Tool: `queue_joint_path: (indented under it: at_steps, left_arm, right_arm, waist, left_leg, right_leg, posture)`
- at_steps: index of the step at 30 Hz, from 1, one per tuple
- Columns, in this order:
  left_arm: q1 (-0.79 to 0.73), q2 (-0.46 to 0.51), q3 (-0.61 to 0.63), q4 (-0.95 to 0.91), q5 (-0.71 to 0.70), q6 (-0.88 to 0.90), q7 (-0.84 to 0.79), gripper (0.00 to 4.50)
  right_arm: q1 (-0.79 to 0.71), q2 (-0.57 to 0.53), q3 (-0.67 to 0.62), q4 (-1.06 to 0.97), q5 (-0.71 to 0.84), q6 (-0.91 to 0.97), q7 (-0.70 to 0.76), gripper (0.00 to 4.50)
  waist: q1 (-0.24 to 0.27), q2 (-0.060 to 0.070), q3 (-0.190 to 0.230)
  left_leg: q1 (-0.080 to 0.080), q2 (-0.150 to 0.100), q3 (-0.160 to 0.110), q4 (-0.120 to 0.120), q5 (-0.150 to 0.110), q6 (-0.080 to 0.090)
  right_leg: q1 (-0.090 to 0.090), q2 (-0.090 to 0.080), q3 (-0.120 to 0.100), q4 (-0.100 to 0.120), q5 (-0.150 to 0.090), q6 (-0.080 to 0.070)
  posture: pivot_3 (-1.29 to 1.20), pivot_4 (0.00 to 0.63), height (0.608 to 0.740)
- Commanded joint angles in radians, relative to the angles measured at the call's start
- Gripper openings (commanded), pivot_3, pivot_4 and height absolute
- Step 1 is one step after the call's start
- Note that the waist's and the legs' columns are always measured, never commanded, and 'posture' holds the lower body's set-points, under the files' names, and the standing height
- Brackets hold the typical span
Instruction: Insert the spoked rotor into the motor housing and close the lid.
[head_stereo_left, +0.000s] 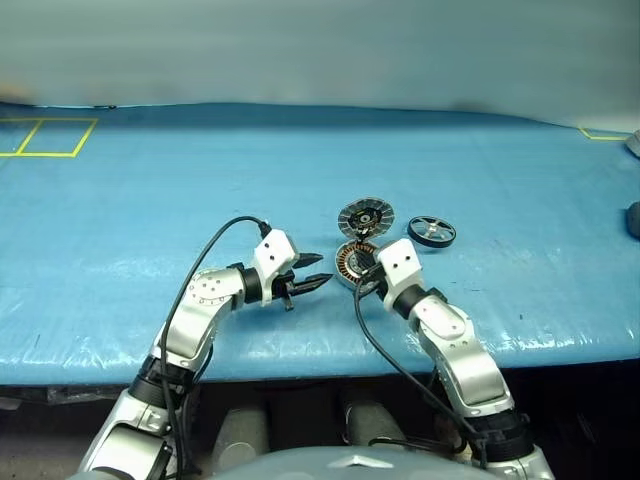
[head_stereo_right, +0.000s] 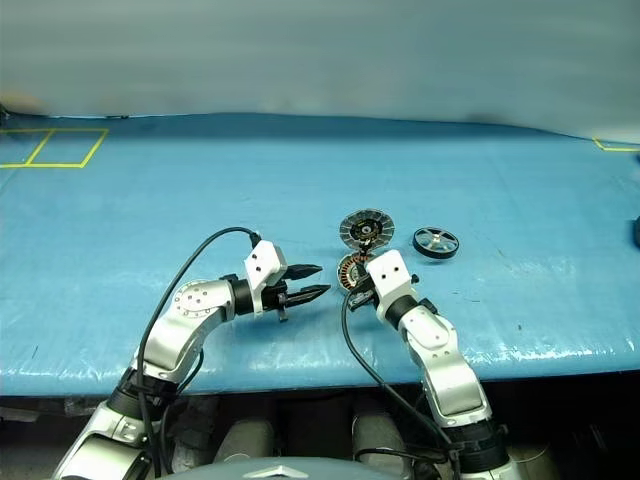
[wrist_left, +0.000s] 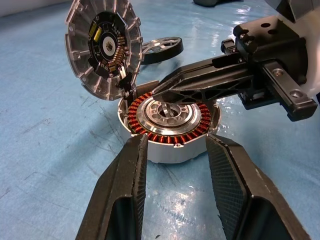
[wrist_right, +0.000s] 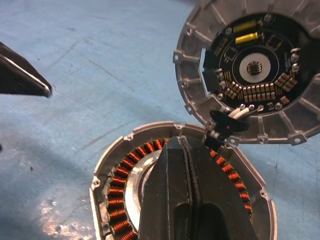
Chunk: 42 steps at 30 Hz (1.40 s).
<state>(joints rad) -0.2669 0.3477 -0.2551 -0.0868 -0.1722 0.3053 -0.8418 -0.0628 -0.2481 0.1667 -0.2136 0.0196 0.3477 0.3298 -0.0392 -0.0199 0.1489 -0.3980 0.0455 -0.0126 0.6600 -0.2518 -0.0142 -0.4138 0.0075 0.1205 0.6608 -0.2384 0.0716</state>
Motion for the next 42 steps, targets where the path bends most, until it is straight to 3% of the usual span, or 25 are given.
queue_joint_path:
  at_steps: [1, 18, 25, 30, 33, 36, 42]
  left_arm:
    - [-0.006, -0.002, -0.003, -0.055, -0.010, 0.004, 0.009, 1.98]
    - [-0.010, -0.012, -0.001, 0.049, -0.001, -0.070, 0.002, 1.98]
    - [-0.018, -0.026, -0.004, 0.094, 0.001, -0.103, -0.008, 1.98]
    - [-0.025, -0.030, 0.007, 0.127, -0.003, -0.127, -0.017, 1.98]
    - [-0.023, -0.033, 0.011, 0.133, -0.004, -0.136, -0.015, 1.98]
    - [-0.023, -0.032, 0.010, 0.142, -0.003, -0.145, -0.018, 1.98]
    - [-0.026, -0.032, 0.011, 0.178, 0.001, -0.174, -0.021, 1.98]
  right_arm:
    - [-0.025, -0.013, -0.004, 0.022, -0.014, -0.020, 0.006, 0.02]
    - [-0.053, 0.033, 0.049, 0.110, -0.090, -0.021, -0.043, 0.02]
    - [-0.042, 0.090, -0.039, 0.089, 0.020, 0.176, -0.032, 0.02]
    - [-0.025, 0.080, -0.052, 0.033, 0.059, 0.157, -0.005, 0.02]
    - [-0.001, 0.156, -0.148, -0.080, 0.257, 0.099, 0.059, 0.02]
    - [0.006, 0.177, -0.188, -0.163, 0.338, 0.085, 0.075, 0.02]
    - [0.003, 0.109, -0.206, -0.201, 0.330, 0.114, 0.050, 0.02]
  waist:
    - [0.000, 0.000, 0.000]
    - [-0.006, 0.000, 0.000]
    - [-0.015, 0.000, -0.001]
    - [-0.012, 0.000, -0.001]
    - [-0.011, 0.000, -0.001]
    - [-0.018, 0.003, 0.001]
    - [-0.021, 0.003, 0.001]
  left_leg:
    - [0.000, 0.000, 0.000, 0.000, 0.000, 0.000]
    - [0.001, 0.000, 0.000, 0.000, 0.000, 0.000]
    - [0.004, 0.000, 0.000, 0.001, 0.000, 0.000]
    - [0.003, 0.000, 0.000, 0.000, 0.000, 0.000]
    - [0.003, 0.000, 0.000, -0.001, 0.000, 0.000]
    - [0.000, 0.000, -0.001, -0.002, 0.000, 0.000]
    - [0.000, 0.000, -0.001, -0.002, 0.000, 0.000]
  right_leg:
    - [0.000, 0.000, 0.000, 0.000, 0.000, 0.000]
    - [0.000, 0.000, 0.000, 0.000, 0.000, 0.001]
    - [0.004, 0.000, 0.000, 0.001, -0.001, -0.001]
    - [0.003, 0.000, 0.000, 0.000, -0.001, -0.001]
    - [0.003, 0.000, 0.000, 0.000, 0.000, 0.001]
    - [0.000, 0.000, 0.000, 0.000, 0.000, 0.001]
    - [-0.001, 0.000, 0.000, 0.000, 0.000, 0.001]
  posture:
    - [0.00, 0.150, 0.740]
    - [0.00, 0.150, 0.740]
    - [0.00, 0.150, 0.740]
    - [0.00, 0.150, 0.740]
    - [0.00, 0.150, 0.740]
    - [0.00, 0.150, 0.740]
    - [0.00, 0.150, 0.740]
